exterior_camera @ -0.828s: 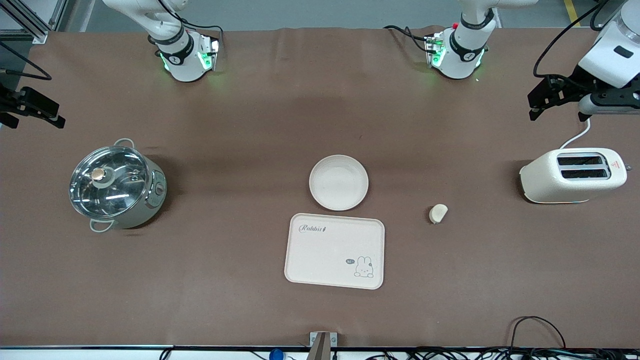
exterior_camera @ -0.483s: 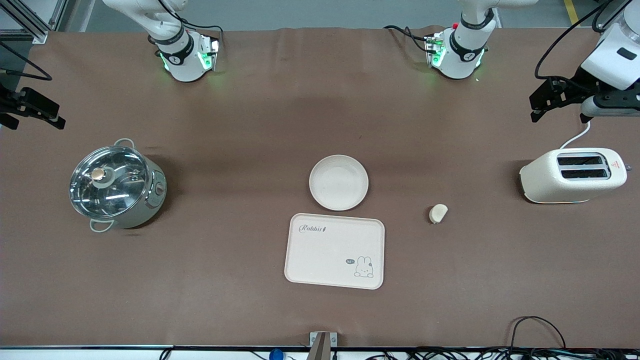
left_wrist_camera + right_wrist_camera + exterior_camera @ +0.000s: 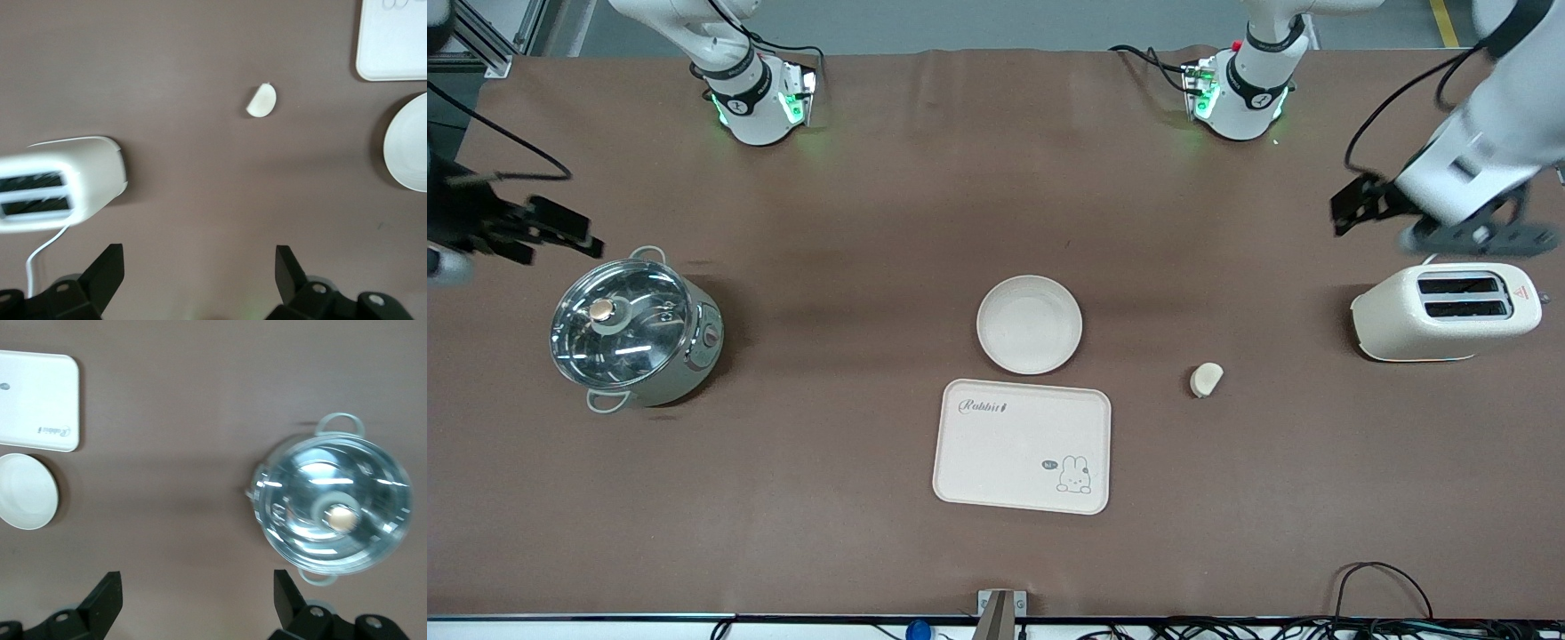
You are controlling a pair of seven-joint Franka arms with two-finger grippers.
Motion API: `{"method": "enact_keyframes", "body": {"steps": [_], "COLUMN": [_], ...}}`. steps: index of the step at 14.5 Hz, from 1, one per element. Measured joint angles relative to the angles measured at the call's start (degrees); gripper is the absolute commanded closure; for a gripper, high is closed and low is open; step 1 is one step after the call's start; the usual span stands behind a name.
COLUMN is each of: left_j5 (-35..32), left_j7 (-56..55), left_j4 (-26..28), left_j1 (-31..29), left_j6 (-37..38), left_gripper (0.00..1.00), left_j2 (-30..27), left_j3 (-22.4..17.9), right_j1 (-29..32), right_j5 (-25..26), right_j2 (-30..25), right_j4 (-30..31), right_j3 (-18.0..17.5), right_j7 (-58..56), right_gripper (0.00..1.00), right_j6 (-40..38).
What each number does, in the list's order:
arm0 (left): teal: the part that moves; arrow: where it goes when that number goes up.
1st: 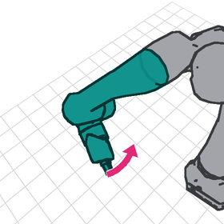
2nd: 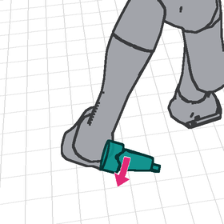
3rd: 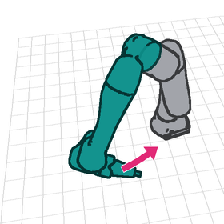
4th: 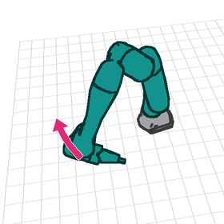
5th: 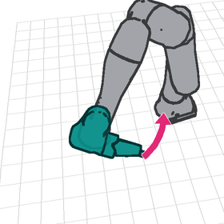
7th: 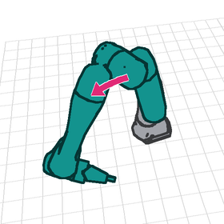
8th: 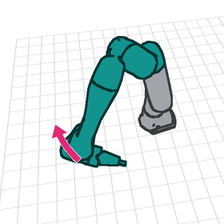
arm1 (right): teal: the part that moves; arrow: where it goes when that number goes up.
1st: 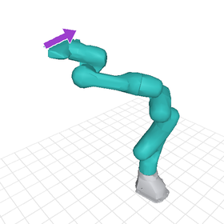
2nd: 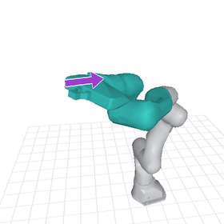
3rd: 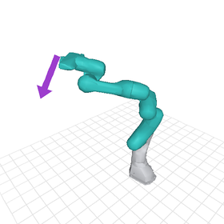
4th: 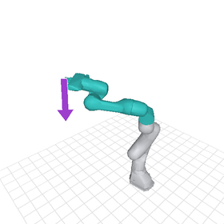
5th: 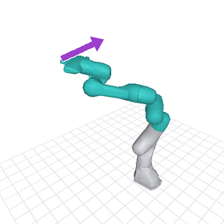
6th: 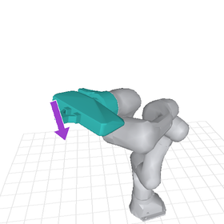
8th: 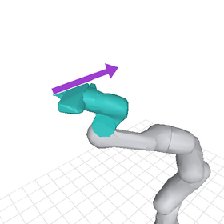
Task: Place bun in plate and plate on tray
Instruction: 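Grasp the bun with the left gripper while the right gripper reaches the plate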
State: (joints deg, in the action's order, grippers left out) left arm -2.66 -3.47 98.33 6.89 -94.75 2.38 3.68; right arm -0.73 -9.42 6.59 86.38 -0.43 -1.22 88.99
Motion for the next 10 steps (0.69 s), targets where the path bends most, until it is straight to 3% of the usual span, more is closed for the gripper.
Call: {"method": "enact_keyframes", "body": {"steps": [6,10], "left_j5": [-0.91,-6.44], "left_j7": [1.43,4.96], "left_j4": [0.68,2.3], "left_j1": [0.85,1.08], "left_j6": [-21.39,-31.83], "left_gripper": [0.0,0.0], "left_j2": [22.79,30.83], "left_j3": [5.29,5.6], "right_j1": [-17.23,-25.82], "right_j5": [-0.64,-0.67], "right_j2": [8.05,11.37], "right_j4": [10.63,17.77], "right_j3": [-0.44,-0.46], "right_j7": [20.75,30.64], "right_gripper": [0.0,0.0], "right_j6": [20.91,36.92]}}
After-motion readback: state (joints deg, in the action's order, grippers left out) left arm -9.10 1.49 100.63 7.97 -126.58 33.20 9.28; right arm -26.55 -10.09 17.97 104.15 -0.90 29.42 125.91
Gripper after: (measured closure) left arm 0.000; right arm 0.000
